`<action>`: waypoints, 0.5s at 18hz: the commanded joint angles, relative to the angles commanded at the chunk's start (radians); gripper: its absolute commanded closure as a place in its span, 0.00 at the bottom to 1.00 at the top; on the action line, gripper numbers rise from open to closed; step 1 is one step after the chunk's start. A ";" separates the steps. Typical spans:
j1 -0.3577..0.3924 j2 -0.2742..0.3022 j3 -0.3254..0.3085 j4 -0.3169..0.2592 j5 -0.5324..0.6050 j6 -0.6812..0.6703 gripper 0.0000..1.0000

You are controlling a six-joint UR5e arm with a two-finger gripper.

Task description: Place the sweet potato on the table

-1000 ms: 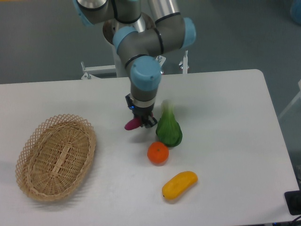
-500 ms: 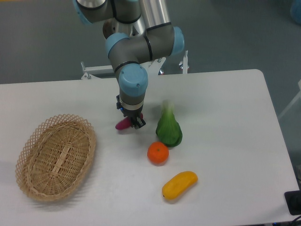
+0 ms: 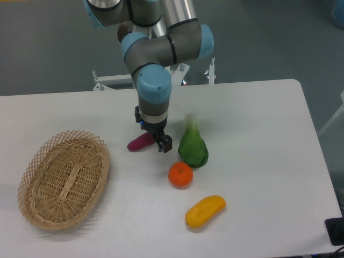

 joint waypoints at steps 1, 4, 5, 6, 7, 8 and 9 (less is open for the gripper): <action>0.023 0.000 0.017 -0.002 0.000 0.002 0.00; 0.086 0.000 0.064 -0.026 -0.002 0.020 0.00; 0.106 0.000 0.078 -0.040 -0.002 0.046 0.00; 0.129 0.000 0.091 -0.051 -0.002 0.072 0.00; 0.153 0.000 0.101 -0.060 -0.002 0.096 0.00; 0.175 0.000 0.112 -0.066 -0.002 0.118 0.00; 0.196 0.000 0.121 -0.066 -0.002 0.135 0.00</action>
